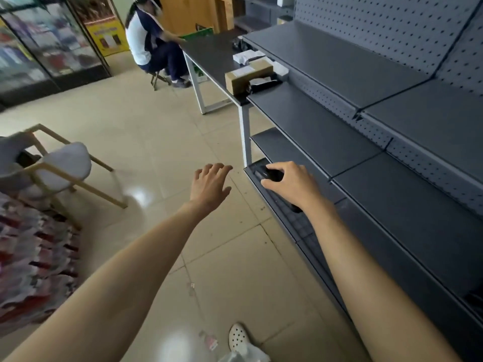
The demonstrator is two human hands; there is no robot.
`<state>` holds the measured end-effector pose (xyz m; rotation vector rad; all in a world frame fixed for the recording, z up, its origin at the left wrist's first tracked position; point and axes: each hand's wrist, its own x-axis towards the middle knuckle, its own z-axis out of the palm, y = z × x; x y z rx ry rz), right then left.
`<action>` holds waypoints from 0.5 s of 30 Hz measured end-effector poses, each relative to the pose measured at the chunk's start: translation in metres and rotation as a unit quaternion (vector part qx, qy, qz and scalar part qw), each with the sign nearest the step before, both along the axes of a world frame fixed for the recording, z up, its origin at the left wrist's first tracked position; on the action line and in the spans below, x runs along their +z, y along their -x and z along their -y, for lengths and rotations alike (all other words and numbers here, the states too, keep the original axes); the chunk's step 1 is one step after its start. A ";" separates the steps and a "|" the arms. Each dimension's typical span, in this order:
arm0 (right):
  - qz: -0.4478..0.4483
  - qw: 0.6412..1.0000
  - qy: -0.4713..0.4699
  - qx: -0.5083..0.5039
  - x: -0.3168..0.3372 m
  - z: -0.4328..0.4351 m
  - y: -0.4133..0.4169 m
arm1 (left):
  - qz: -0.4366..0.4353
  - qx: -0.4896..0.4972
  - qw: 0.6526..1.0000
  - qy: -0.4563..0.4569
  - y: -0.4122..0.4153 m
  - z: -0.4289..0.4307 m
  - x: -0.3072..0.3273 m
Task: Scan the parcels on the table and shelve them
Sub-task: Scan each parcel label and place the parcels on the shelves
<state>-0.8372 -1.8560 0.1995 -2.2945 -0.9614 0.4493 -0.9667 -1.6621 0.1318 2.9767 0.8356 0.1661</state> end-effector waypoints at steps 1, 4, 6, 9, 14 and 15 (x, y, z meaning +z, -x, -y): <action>0.002 1.000 -0.004 0.006 0.001 -0.025 0.001 | 0.001 0.010 1.000 -0.002 0.003 -0.024 0.002; 0.004 1.000 -0.010 0.021 -0.002 -0.090 0.000 | 0.004 0.032 0.999 -0.002 0.009 -0.093 0.003; 0.000 1.000 -0.006 0.023 -0.007 -0.126 -0.006 | 0.003 0.047 0.999 0.007 0.009 -0.132 0.000; -0.009 1.000 0.007 0.024 -0.013 -0.176 -0.020 | 0.003 0.062 0.998 0.020 -0.003 -0.184 -0.005; -0.012 0.999 0.005 0.031 -0.016 -0.266 -0.074 | 0.011 0.069 0.997 0.028 -0.059 -0.270 -0.007; -0.012 0.999 0.005 0.034 -0.016 -0.284 -0.088 | 0.014 0.070 0.997 0.029 -0.074 -0.287 -0.006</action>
